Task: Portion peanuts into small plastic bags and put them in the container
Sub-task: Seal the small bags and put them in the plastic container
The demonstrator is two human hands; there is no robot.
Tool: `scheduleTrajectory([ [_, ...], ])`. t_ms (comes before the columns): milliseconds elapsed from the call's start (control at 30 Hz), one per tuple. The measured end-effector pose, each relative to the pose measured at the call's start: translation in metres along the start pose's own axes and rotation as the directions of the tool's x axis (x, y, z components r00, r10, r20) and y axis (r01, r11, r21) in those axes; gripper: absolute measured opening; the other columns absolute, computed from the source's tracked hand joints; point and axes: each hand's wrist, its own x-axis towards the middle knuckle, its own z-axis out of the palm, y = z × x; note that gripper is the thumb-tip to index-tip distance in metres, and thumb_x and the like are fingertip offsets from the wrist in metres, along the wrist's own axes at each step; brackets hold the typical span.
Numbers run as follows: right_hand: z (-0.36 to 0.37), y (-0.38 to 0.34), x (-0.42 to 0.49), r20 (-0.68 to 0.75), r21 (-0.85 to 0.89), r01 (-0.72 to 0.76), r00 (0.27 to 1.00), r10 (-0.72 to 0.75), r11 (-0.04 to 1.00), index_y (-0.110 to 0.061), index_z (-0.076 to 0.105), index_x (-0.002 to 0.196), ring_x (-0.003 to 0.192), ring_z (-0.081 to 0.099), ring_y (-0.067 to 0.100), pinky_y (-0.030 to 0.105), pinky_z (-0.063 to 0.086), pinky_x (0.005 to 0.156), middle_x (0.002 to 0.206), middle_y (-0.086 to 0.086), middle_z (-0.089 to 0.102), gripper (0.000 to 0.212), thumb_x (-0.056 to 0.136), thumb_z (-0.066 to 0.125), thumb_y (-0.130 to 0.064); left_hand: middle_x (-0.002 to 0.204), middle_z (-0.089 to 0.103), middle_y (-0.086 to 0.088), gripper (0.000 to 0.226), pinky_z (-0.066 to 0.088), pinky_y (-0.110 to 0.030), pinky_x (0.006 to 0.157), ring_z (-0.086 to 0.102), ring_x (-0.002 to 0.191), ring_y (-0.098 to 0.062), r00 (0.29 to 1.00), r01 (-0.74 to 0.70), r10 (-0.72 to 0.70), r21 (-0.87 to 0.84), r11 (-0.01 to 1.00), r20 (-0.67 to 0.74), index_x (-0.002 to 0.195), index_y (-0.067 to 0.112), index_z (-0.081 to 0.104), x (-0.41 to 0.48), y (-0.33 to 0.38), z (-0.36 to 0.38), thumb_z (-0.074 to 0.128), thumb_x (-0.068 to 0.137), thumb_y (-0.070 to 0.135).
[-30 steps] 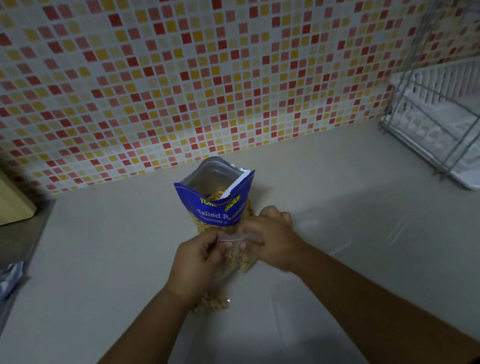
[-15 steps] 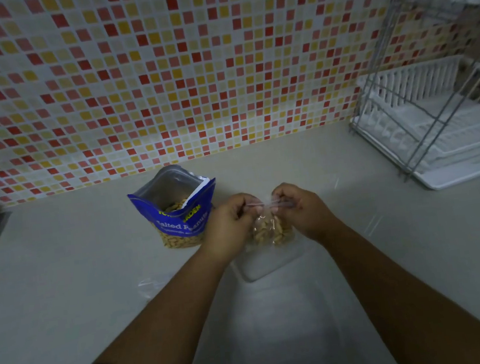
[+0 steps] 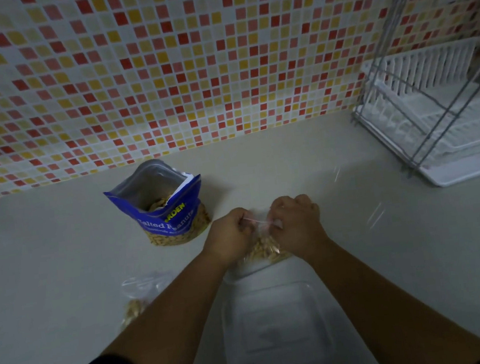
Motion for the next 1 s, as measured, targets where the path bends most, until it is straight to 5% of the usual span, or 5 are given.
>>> scheduleTrajectory([
  [167,0.006,0.003,-0.001,0.178,0.128,-0.136,0.978,0.112,0.982,-0.017,0.073,0.091,0.117,0.037,0.026,0.034,0.038,0.095,0.132,-0.006,0.049,0.017,0.077,0.063,-0.02,0.1,0.066,-0.008,0.034,0.044,-0.024,0.066,0.061,0.084,-0.024,0.992,-0.008,0.0,0.065,0.998,0.13,0.108,0.02,0.053,-0.005,-0.001,-0.002,0.056,0.076,0.007],
  [400,0.008,-0.006,-0.012,0.166,0.109,-0.185,0.972,0.165,0.977,-0.015,0.073,0.089,0.114,0.038,0.024,0.034,0.044,0.093,0.129,-0.001,0.046,0.017,0.079,0.061,-0.021,0.105,0.064,-0.013,0.05,0.052,-0.038,0.077,0.061,0.092,-0.029,0.982,-0.093,0.055,0.211,0.973,0.182,0.123,0.021,0.04,-0.01,-0.006,0.0,0.055,0.077,0.006],
  [767,0.014,-0.017,-0.027,-0.022,0.01,-0.196,0.98,0.196,0.981,-0.012,0.072,0.072,0.095,0.053,0.037,0.036,0.048,0.071,0.112,0.006,0.061,0.012,0.064,0.069,-0.02,0.129,0.039,-0.011,0.054,0.047,-0.033,0.087,0.052,0.109,-0.029,0.972,-0.234,0.214,0.27,0.934,0.1,0.128,0.012,0.047,-0.022,-0.021,0.0,0.058,0.076,0.002],
  [1000,0.006,-0.021,-0.028,0.091,-0.059,-0.222,0.97,0.227,0.973,-0.015,0.071,0.099,0.116,0.04,0.028,0.036,0.04,0.091,0.132,0.0,0.048,0.029,0.078,0.059,-0.031,0.137,0.047,-0.009,0.058,0.035,-0.035,0.099,0.039,0.123,-0.028,0.963,-0.268,0.231,0.412,0.871,0.138,0.141,0.018,0.034,-0.026,-0.022,-0.002,0.052,0.086,0.015],
])
